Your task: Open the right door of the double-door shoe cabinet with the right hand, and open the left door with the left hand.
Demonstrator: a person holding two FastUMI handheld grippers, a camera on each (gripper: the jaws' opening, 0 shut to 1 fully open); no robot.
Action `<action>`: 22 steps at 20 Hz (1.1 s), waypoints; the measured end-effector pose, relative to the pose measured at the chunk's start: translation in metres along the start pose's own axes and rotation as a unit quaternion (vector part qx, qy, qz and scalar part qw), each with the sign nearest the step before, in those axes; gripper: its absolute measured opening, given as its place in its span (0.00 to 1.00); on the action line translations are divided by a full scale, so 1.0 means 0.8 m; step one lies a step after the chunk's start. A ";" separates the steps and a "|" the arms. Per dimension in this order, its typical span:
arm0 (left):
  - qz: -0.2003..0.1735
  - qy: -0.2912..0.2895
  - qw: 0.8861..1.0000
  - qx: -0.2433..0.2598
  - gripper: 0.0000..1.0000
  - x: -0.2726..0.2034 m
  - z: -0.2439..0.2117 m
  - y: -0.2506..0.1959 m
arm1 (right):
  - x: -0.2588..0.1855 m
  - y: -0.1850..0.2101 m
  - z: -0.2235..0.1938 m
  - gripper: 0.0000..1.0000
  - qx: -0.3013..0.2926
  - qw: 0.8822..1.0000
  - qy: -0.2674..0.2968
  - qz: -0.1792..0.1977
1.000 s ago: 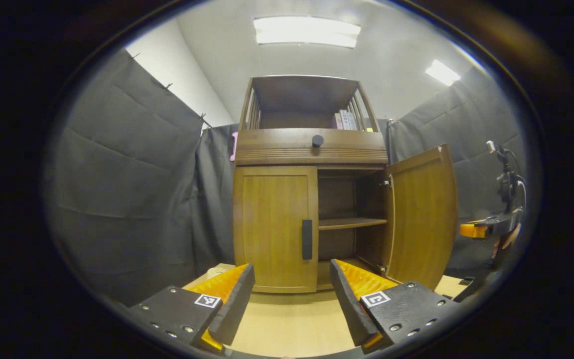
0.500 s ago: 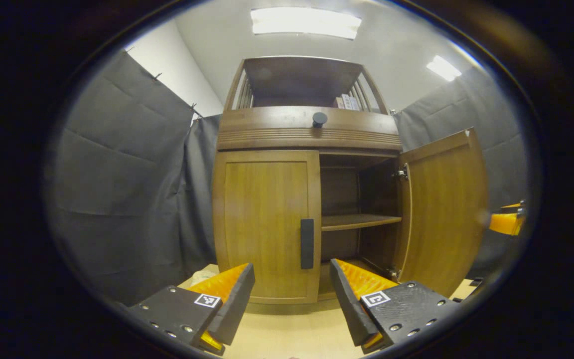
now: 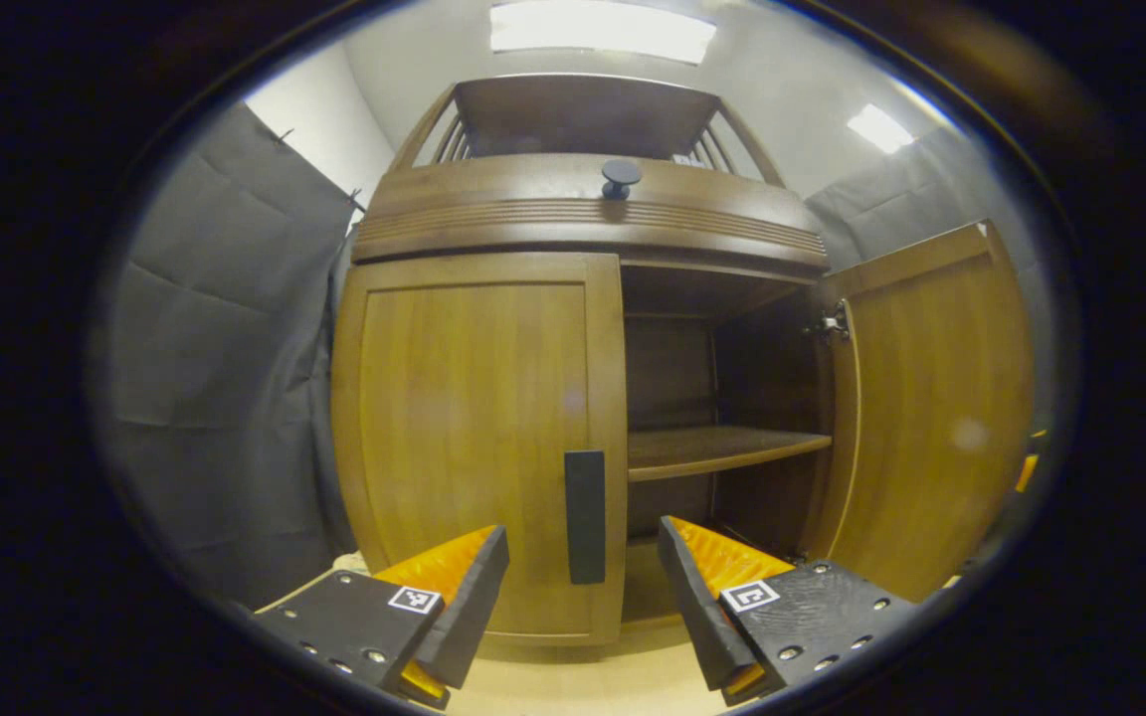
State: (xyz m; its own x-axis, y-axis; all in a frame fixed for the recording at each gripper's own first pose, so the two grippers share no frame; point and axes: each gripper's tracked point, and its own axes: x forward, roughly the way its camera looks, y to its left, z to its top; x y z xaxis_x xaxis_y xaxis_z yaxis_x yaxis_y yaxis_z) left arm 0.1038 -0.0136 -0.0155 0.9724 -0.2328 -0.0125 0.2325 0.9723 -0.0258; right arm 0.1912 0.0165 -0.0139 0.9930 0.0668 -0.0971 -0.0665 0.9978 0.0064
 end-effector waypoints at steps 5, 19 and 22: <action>0.002 0.009 1.000 0.006 0.92 0.012 -0.008 0.003 | 0.014 0.010 -0.012 0.94 0.000 1.000 0.008 0.006; 0.021 0.052 0.998 -0.022 0.42 0.030 -0.037 0.006 | 0.015 0.007 -0.026 0.94 0.007 1.000 0.022 0.003; 0.015 0.053 0.998 -0.024 0.25 0.023 -0.036 0.005 | 0.011 0.009 -0.025 0.94 0.002 1.000 0.018 0.008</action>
State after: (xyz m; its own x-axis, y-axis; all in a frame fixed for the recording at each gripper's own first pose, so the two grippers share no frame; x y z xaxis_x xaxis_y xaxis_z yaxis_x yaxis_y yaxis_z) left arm 0.1219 -0.0149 -0.0443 0.9713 -0.2062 -0.1187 0.1987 0.9774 -0.0723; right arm 0.1973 0.0243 -0.0345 0.9876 0.0827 -0.1336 -0.0817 0.9966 0.0129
